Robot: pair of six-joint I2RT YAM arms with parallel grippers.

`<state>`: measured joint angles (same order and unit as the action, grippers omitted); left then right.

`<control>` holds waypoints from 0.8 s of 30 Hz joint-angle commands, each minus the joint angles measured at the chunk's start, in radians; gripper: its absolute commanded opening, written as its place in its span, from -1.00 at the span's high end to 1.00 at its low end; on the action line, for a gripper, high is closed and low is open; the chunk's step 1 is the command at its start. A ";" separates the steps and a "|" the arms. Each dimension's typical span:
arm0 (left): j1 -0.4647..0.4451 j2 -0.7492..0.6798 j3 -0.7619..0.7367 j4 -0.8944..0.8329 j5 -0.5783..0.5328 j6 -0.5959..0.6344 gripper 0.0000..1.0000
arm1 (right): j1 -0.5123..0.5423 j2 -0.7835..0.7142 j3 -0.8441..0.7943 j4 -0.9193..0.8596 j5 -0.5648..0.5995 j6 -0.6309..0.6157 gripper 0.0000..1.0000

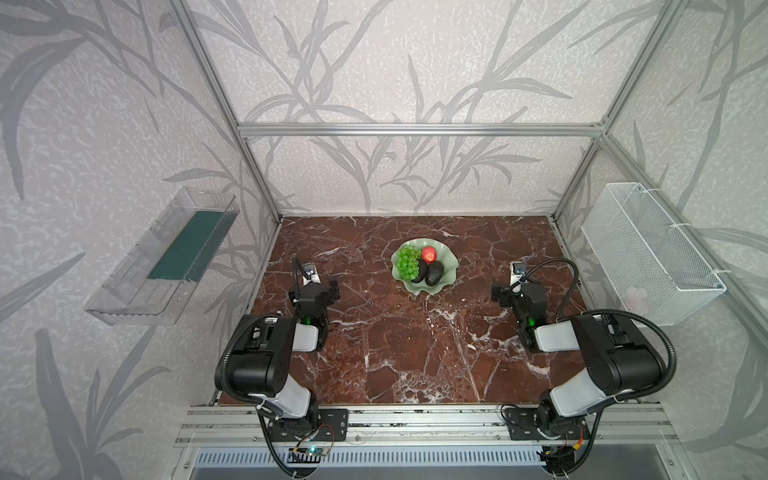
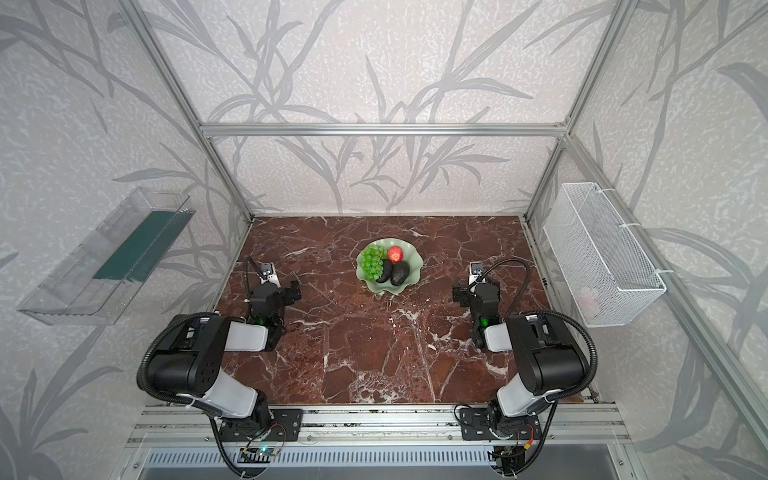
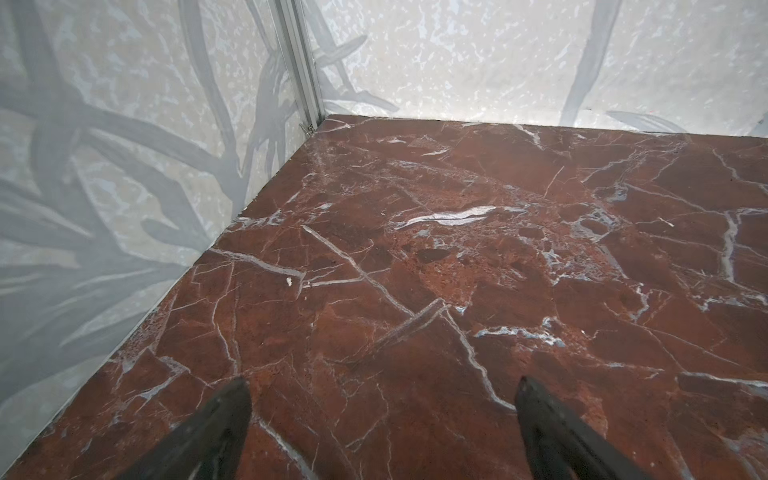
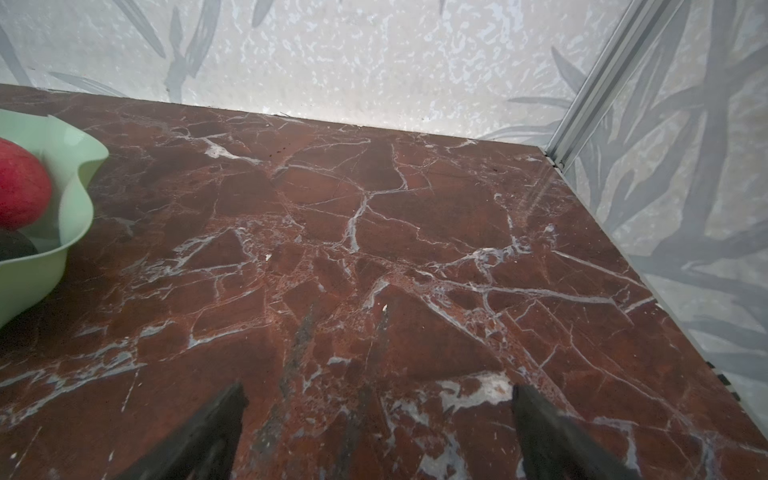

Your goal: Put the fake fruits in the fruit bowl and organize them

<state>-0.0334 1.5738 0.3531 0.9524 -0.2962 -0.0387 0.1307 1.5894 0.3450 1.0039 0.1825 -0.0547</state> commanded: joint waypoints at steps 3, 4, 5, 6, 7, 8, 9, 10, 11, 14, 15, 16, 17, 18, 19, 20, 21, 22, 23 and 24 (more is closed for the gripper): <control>0.005 0.003 0.015 0.032 -0.012 0.004 -0.98 | 0.000 0.000 0.004 0.030 0.006 -0.007 -0.98; 0.005 0.002 0.014 0.032 -0.011 0.003 -0.98 | -0.001 0.000 0.002 0.034 0.012 -0.004 -0.98; 0.005 0.003 0.014 0.031 -0.013 0.004 -0.98 | 0.000 0.000 -0.005 0.046 0.019 -0.001 -0.98; 0.005 0.003 0.014 0.031 -0.012 0.004 -0.98 | 0.000 0.000 -0.015 0.064 0.023 0.000 -0.98; 0.004 0.003 0.014 0.033 -0.012 0.004 -0.98 | 0.000 0.002 -0.034 0.107 0.010 -0.003 -0.98; 0.005 0.003 0.013 0.035 -0.014 0.005 -0.98 | 0.000 0.008 -0.060 0.161 -0.018 -0.013 -0.98; 0.003 0.003 0.011 0.038 -0.018 0.006 -0.98 | 0.000 0.009 -0.080 0.197 -0.054 -0.024 -0.98; 0.001 0.003 0.011 0.041 -0.021 0.007 -0.98 | 0.000 0.014 -0.093 0.228 -0.091 -0.038 -0.98; 0.001 0.003 0.011 0.040 -0.020 0.007 -0.98 | 0.000 0.018 -0.097 0.239 -0.087 -0.039 -0.98; 0.001 0.003 0.011 0.040 -0.021 0.007 -0.98 | -0.013 0.003 -0.047 0.121 0.054 0.034 -0.98; 0.002 0.003 0.011 0.039 -0.020 0.007 -0.98 | -0.018 -0.007 -0.028 0.074 0.046 0.039 -0.98; 0.001 0.003 0.012 0.040 -0.021 0.007 -0.98 | -0.017 -0.001 -0.006 0.048 0.013 0.025 -0.98; 0.002 0.003 0.011 0.039 -0.021 0.007 -0.98 | -0.016 -0.001 0.011 0.017 -0.045 0.001 -0.98; 0.001 0.003 0.011 0.039 -0.022 0.007 -0.98 | -0.016 -0.008 0.018 -0.010 -0.098 -0.016 -0.98; 0.002 0.003 0.011 0.041 -0.022 0.007 -0.98 | -0.014 -0.005 0.015 0.001 -0.116 -0.032 -0.98; 0.002 0.003 0.012 0.039 -0.022 0.007 -0.98 | -0.011 -0.004 0.011 0.011 -0.102 -0.032 -0.98; 0.002 0.003 0.011 0.039 -0.021 0.007 -0.98 | -0.011 -0.005 0.009 0.012 -0.078 -0.025 -0.98; 0.001 0.003 0.011 0.039 -0.022 0.007 -0.98 | -0.011 -0.002 0.011 0.015 -0.044 -0.012 -0.98; 0.002 0.003 0.012 0.040 -0.022 0.007 -0.98 | -0.010 -0.003 0.012 0.009 -0.021 -0.002 -0.98; 0.002 0.002 0.012 0.039 -0.022 0.007 -0.98 | -0.011 -0.003 0.012 0.011 -0.018 -0.001 -0.98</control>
<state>-0.0334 1.5738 0.3531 0.9588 -0.3058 -0.0383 0.1200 1.5917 0.3473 1.0271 0.1310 -0.0608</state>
